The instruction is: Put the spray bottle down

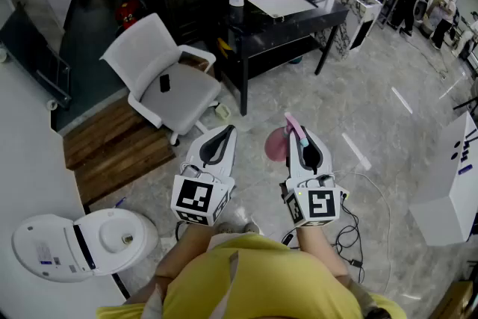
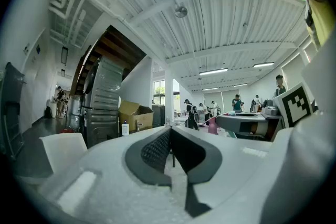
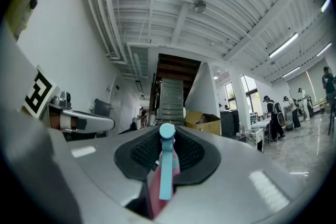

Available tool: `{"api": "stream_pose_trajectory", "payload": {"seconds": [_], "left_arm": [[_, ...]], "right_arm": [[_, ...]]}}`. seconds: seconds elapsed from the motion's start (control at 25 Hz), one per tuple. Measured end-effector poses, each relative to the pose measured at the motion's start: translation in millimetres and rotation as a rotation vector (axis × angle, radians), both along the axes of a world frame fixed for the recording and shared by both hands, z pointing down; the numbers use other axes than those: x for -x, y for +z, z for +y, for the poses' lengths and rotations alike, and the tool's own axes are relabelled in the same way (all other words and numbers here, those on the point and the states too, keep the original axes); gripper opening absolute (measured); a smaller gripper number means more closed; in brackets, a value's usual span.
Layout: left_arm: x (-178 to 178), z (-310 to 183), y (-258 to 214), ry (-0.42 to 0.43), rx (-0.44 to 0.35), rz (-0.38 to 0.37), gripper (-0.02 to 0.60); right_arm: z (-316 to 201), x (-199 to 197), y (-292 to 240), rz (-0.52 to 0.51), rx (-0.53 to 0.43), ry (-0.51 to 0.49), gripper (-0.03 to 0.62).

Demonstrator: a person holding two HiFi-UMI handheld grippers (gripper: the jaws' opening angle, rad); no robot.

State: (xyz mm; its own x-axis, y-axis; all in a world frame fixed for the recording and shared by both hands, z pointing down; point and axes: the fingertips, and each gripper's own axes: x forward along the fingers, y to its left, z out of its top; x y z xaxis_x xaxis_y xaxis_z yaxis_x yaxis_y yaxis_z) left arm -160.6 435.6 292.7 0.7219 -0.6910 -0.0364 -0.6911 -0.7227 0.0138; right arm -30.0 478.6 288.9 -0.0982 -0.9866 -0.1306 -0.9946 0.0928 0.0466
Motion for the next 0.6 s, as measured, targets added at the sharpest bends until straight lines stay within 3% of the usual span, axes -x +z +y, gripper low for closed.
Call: {"api": "stream_pose_trajectory", "payload": {"seconds": [0.6], "left_arm": [[-22, -3, 19, -0.023, 0.036, -0.009, 0.002]], "right_arm": [[-11, -19, 9, -0.049, 0.000, -0.056, 0.063]]}}
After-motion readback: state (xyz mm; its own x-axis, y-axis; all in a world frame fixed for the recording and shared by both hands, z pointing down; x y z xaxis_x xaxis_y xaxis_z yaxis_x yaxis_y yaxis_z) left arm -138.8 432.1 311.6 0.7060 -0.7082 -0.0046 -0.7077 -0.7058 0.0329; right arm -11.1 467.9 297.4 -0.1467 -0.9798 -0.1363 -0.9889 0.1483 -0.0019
